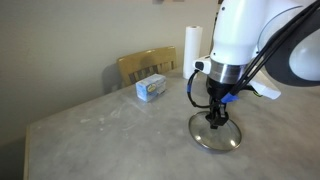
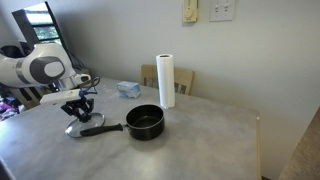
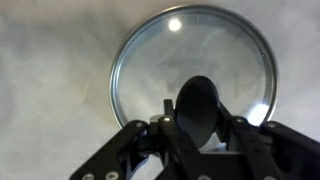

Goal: Take the lid off the pot and put it on the table

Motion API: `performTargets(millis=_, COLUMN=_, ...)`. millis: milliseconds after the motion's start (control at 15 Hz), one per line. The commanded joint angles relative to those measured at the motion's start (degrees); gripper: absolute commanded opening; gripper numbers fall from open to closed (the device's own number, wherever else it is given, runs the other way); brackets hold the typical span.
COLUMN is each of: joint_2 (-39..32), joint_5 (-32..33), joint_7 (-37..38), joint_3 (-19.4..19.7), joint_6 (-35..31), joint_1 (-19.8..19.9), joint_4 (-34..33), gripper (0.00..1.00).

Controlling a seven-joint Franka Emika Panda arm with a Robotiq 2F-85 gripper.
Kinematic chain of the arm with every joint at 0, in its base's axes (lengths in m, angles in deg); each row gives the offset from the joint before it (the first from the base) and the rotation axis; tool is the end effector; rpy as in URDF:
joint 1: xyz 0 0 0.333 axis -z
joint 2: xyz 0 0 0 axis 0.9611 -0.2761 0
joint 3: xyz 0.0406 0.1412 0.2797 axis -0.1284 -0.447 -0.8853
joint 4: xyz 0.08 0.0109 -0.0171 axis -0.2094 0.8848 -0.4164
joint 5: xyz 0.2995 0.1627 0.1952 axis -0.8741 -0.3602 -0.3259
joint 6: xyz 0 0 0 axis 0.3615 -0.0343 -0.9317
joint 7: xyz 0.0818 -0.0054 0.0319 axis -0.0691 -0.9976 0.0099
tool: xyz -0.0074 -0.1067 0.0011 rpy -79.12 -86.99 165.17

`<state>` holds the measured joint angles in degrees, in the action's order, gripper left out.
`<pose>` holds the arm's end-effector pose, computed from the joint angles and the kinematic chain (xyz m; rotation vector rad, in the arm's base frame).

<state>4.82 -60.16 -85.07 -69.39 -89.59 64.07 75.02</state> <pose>0.5100 0.1540 0.1800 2.8863 1.0733 0.0440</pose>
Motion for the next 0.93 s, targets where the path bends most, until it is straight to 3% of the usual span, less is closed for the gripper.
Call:
performTargets(millis=0, joint_2=-0.13, joint_5=-4.71, joint_7=-6.40, joint_3=-3.97, joint_6=3.86, joint_1=4.68, joint_4=-1.26, gripper=0.69)
performTargets(millis=333, joint_2=1.92, joint_5=-6.93, joint_7=-9.91, joint_3=-4.87, joint_6=8.22, joint_1=6.73, joint_4=-2.30, gripper=0.99)
performTargets(millis=667, joint_2=8.37, joint_5=-6.85, joint_7=-12.03, joint_3=-4.74, joint_6=14.04, joint_1=6.78, joint_4=-2.52, gripper=1.00)
performTargets(millis=800, joint_2=11.23, joint_5=-3.39, joint_7=-9.79, joint_3=-3.01, joint_6=17.24, joint_1=5.29, joint_4=-2.68, gripper=1.00)
performTargets(millis=867, joint_2=8.10, joint_5=-4.81, joint_7=-9.73, joint_3=-3.42, joint_6=13.80, joint_1=5.38, joint_4=-3.26, gripper=1.00)
